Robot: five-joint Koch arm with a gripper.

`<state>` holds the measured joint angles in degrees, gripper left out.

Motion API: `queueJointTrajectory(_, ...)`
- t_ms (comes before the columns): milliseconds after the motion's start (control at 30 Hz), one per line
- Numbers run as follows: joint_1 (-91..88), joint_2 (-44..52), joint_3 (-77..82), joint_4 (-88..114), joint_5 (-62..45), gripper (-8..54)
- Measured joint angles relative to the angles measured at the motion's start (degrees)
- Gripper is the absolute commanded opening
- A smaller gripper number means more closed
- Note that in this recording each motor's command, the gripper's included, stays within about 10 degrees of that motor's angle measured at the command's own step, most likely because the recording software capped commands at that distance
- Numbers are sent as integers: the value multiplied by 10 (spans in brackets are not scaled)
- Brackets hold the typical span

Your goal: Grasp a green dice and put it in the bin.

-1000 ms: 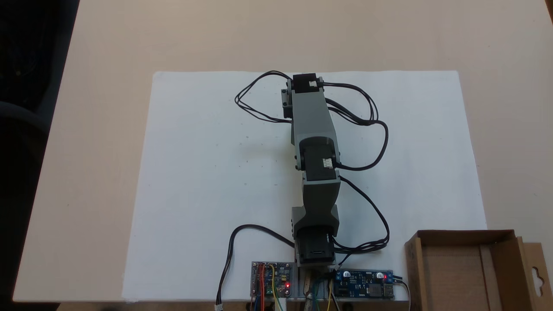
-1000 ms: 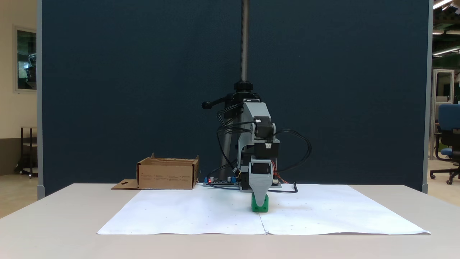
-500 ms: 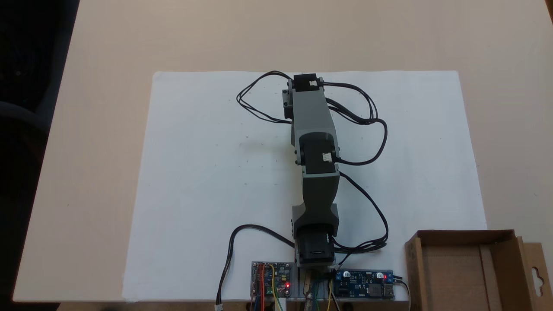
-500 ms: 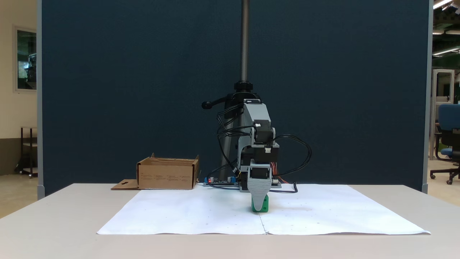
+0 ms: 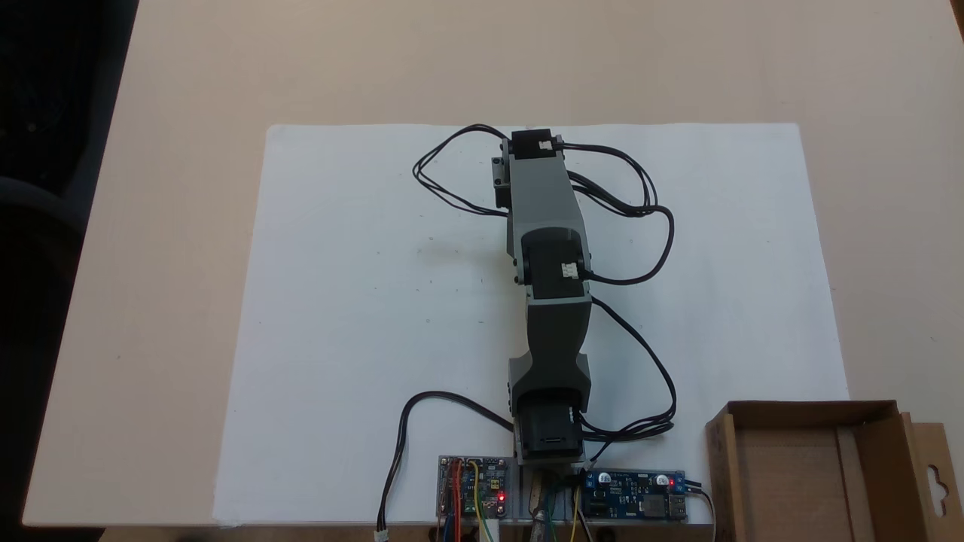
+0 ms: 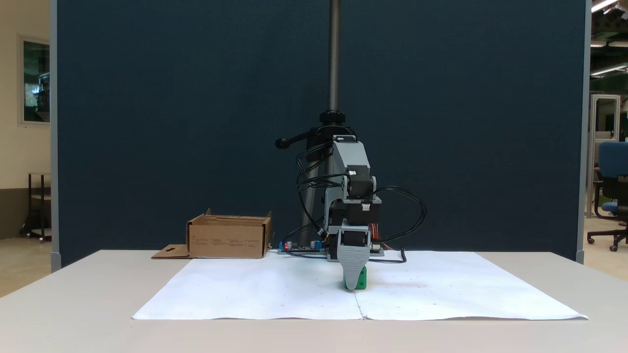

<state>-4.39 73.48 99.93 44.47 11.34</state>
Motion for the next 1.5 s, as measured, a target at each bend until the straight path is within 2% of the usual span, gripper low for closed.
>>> queueJointTrajectory(167,-1,-8,-1,0,0,387)
queueJointTrajectory(267,-1,-11,-6,0,0,343)
queueJointTrajectory(367,-1,-11,-12,0,1,329)
queueJointTrajectory(467,-1,-11,-12,0,0,279)
queueJointTrajectory(567,-1,-11,-12,0,0,263)
queueJointTrajectory(700,0,-10,-12,-1,1,124)
queueJointTrajectory(1100,41,-1,-21,-1,1,119)
queueJointTrajectory(1500,245,159,-44,-78,-1,120)
